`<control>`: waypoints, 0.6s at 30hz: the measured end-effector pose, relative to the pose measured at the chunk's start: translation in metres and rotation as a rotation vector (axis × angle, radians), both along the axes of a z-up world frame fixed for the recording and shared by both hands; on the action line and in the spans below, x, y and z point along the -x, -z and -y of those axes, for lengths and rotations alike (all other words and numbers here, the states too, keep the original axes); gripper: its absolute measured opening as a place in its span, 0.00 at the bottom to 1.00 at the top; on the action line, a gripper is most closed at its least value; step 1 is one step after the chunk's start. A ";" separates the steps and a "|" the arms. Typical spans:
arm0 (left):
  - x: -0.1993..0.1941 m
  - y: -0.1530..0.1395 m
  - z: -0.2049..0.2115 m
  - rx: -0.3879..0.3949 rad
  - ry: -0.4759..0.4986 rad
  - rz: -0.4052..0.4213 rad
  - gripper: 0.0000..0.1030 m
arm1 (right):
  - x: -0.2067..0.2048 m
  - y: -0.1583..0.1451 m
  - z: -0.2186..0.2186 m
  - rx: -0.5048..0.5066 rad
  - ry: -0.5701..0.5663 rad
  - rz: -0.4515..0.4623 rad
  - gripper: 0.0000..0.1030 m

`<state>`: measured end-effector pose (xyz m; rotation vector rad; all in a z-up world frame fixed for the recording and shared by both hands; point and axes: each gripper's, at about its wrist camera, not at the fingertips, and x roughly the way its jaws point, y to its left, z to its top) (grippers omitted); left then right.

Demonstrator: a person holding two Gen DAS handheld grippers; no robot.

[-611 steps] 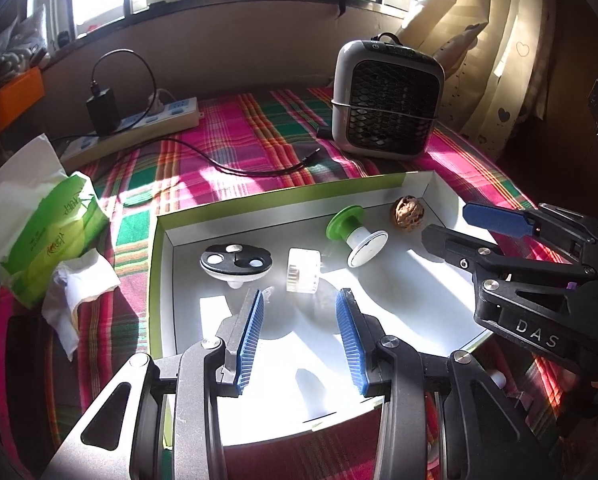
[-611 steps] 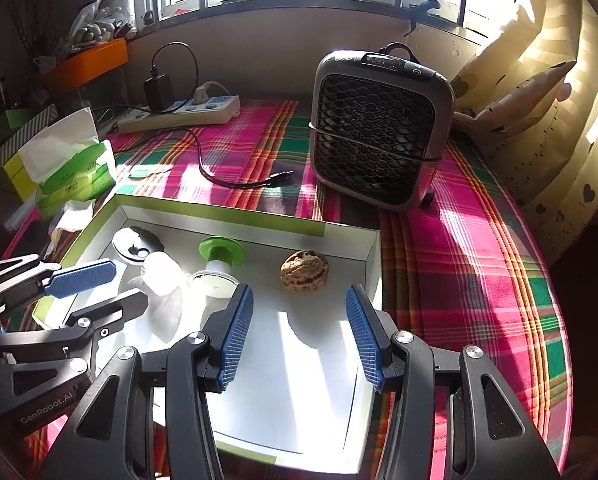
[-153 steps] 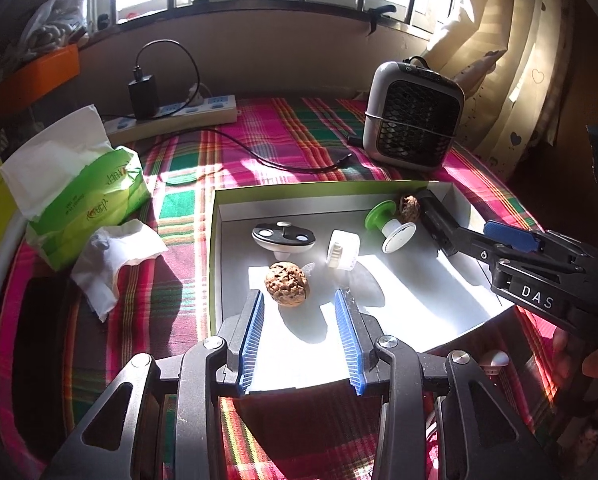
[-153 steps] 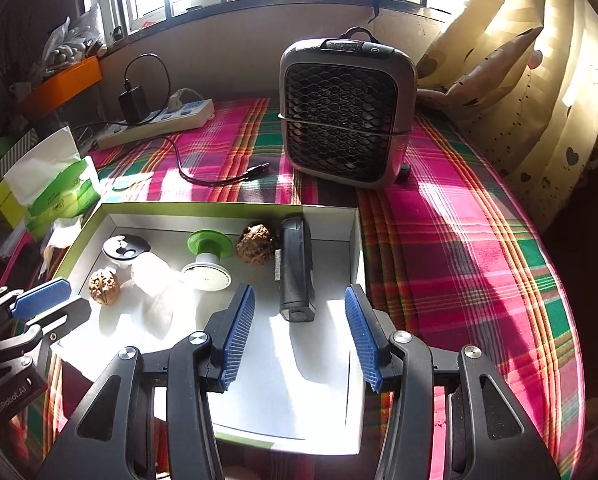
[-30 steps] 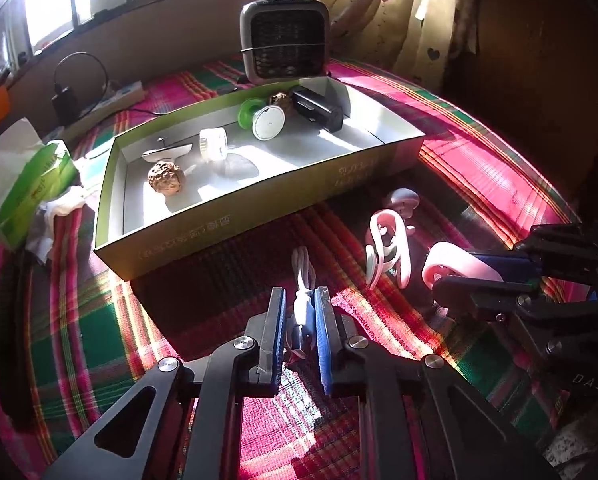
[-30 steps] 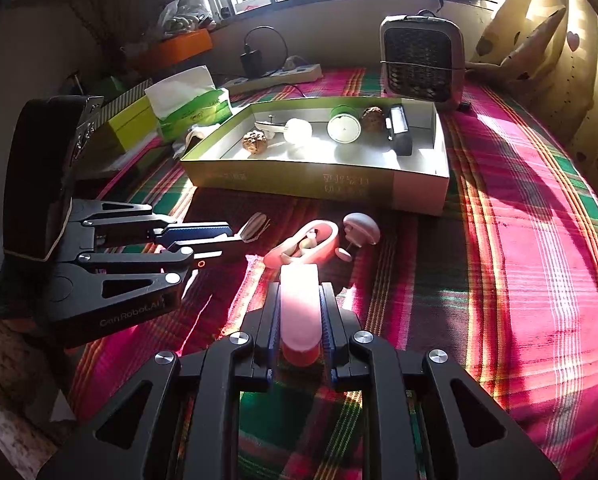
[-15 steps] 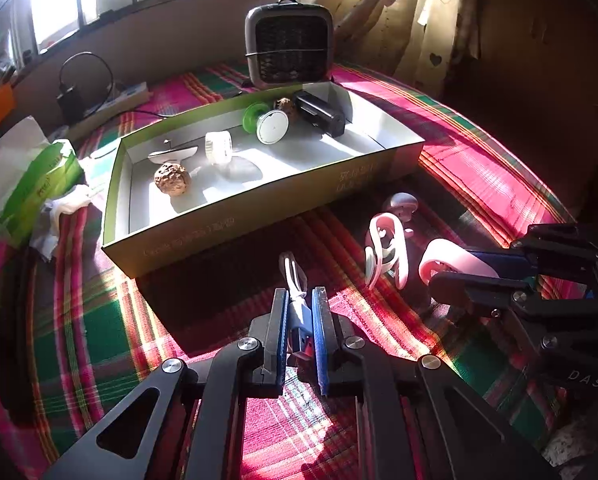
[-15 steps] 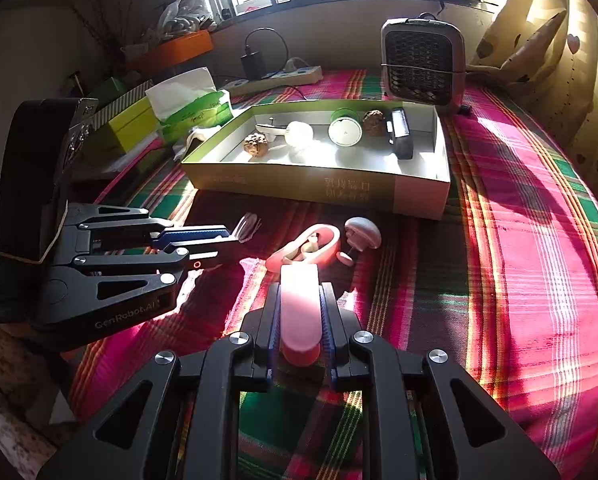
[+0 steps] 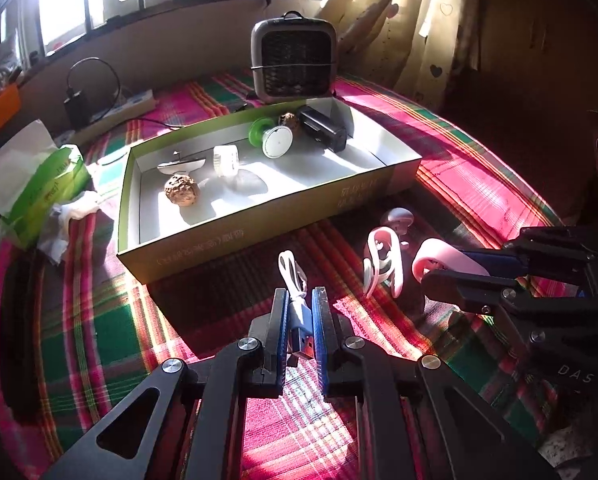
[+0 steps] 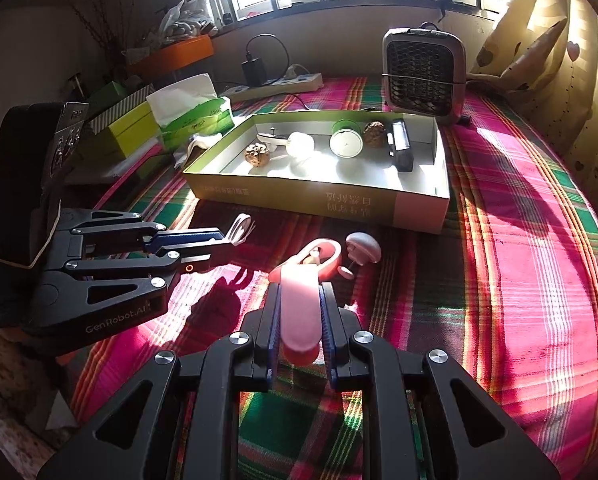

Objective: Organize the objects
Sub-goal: 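Carry white cable with left tool while right tool carries pink-white tube over box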

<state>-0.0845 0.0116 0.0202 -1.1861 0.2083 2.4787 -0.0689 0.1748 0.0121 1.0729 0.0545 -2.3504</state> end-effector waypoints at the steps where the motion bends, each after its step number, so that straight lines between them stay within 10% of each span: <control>1: 0.000 -0.002 0.000 -0.002 -0.001 -0.004 0.10 | 0.000 -0.001 0.000 0.000 0.001 -0.002 0.18; 18: 0.006 -0.027 0.011 -0.025 -0.046 -0.059 0.10 | 0.017 -0.025 0.004 0.012 0.003 -0.052 0.18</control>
